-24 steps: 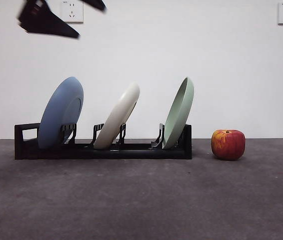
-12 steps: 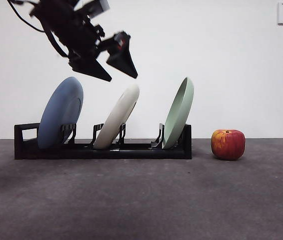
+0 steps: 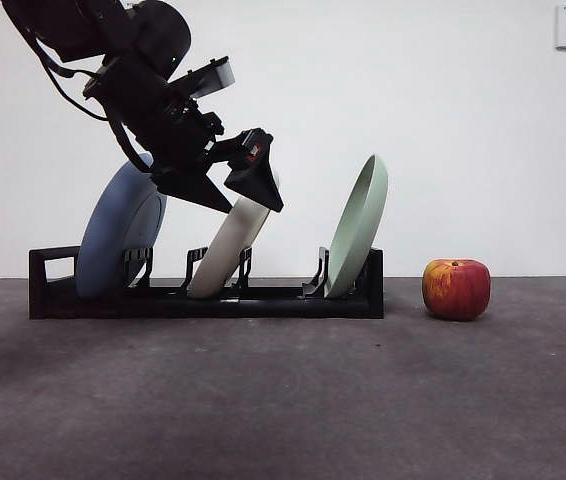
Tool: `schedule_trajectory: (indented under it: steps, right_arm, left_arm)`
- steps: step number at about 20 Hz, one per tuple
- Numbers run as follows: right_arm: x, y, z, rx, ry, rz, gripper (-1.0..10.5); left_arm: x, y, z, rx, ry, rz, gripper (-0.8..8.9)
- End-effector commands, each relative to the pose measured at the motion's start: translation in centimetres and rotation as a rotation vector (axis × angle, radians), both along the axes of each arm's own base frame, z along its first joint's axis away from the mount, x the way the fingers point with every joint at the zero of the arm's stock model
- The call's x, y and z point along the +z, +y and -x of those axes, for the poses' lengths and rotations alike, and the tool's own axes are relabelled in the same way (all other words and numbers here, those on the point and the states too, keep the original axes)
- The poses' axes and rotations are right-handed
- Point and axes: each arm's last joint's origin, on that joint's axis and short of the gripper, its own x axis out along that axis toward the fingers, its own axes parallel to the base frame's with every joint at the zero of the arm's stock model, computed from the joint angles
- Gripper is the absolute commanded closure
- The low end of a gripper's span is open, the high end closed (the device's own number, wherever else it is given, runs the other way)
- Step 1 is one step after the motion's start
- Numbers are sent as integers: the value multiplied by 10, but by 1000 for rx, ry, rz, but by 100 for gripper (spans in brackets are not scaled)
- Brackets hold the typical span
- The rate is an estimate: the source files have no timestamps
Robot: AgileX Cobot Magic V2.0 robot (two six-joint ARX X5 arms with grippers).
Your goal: Take the yellow plate from the plate rack,put the plate on the table,take the apple from the table,put the apple in the plate
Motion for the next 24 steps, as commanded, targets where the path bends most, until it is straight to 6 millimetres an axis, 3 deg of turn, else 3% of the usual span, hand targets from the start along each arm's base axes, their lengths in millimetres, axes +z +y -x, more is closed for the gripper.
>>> schedule_trajectory:
  steps: [1, 4, 10, 12, 18, 24]
  right_arm:
    - [0, 0, -3, 6, 1, 0, 410]
    - [-1, 0, -4, 5, 8, 1, 411]
    - [-1, 0, -4, 6, 8, 1, 411]
    - [-1, 0, -4, 6, 9, 1, 411]
    - [-1, 0, -4, 6, 9, 1, 411]
    - [-1, 0, -4, 6, 7, 1, 411]
  left_arm:
    - [-3, -3, 0, -27, 20, 29, 602]
    - [-2, -5, 1, -82, 49, 84, 692]
    - [-2, -5, 2, -86, 58, 94, 710]
    - [-2, -5, 2, -87, 65, 93, 826]
    - [2, -4, 3, -72, 78, 119, 822]
    - [37, 4, 14, -55, 16, 171, 822]
